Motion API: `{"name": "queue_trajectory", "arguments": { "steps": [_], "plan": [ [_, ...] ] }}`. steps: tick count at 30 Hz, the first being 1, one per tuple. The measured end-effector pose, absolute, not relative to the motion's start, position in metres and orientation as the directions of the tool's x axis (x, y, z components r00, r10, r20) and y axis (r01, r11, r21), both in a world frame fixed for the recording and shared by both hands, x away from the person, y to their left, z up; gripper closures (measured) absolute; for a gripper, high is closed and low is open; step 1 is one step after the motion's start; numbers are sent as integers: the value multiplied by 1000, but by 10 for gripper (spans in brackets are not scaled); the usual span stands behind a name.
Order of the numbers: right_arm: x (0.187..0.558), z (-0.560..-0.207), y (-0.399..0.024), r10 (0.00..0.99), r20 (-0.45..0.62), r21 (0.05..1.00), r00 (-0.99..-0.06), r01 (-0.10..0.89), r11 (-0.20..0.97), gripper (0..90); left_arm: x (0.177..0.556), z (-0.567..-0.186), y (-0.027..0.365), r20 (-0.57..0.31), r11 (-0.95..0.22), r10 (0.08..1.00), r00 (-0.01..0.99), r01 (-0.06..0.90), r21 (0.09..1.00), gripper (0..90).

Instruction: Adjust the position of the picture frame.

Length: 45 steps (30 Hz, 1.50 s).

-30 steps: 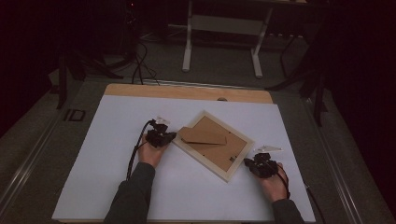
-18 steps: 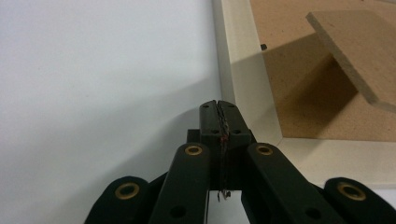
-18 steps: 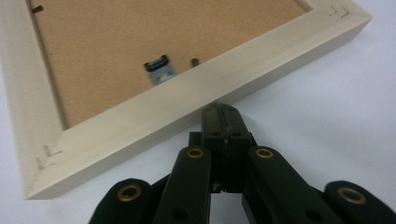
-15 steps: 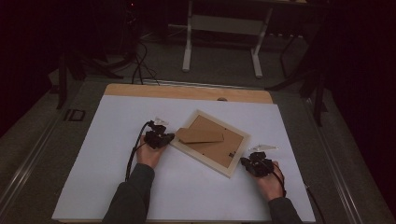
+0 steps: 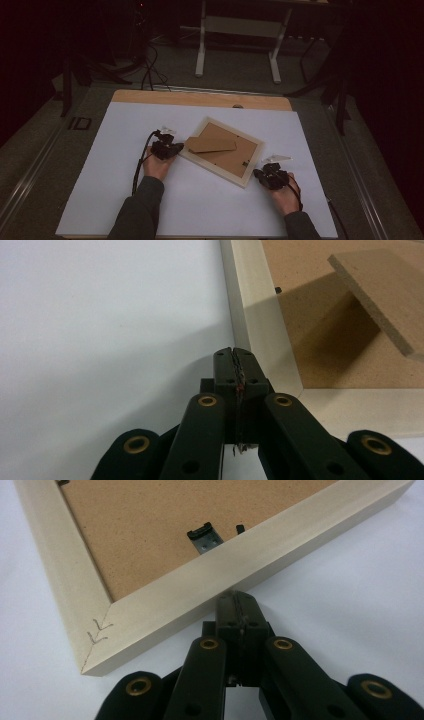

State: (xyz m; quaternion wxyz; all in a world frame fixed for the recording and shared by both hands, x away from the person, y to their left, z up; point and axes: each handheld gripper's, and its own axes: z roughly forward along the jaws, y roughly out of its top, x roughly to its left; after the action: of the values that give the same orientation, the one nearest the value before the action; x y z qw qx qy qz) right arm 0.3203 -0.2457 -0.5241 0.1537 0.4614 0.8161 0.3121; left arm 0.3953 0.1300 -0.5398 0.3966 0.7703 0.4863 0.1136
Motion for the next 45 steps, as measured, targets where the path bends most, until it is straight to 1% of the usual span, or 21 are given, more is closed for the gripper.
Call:
{"name": "queue_trajectory", "arguments": {
  "steps": [9,22,36,45],
  "plan": [
    [324,-524,-239,851,13,648,-524,653,392,900,388,-537,135,-207,-216,849,487,676,705,900],
    [330,-524,-237,849,27,651,-527,654,385,900,375,-536,139,-210,-208,858,468,691,692,900],
    [340,-525,-232,848,23,657,-529,648,387,900,359,-538,148,-246,-170,860,446,707,687,900],
    [343,-526,-231,845,27,662,-534,643,386,900,347,-538,151,-242,-174,859,450,703,690,900]
  ]
}}
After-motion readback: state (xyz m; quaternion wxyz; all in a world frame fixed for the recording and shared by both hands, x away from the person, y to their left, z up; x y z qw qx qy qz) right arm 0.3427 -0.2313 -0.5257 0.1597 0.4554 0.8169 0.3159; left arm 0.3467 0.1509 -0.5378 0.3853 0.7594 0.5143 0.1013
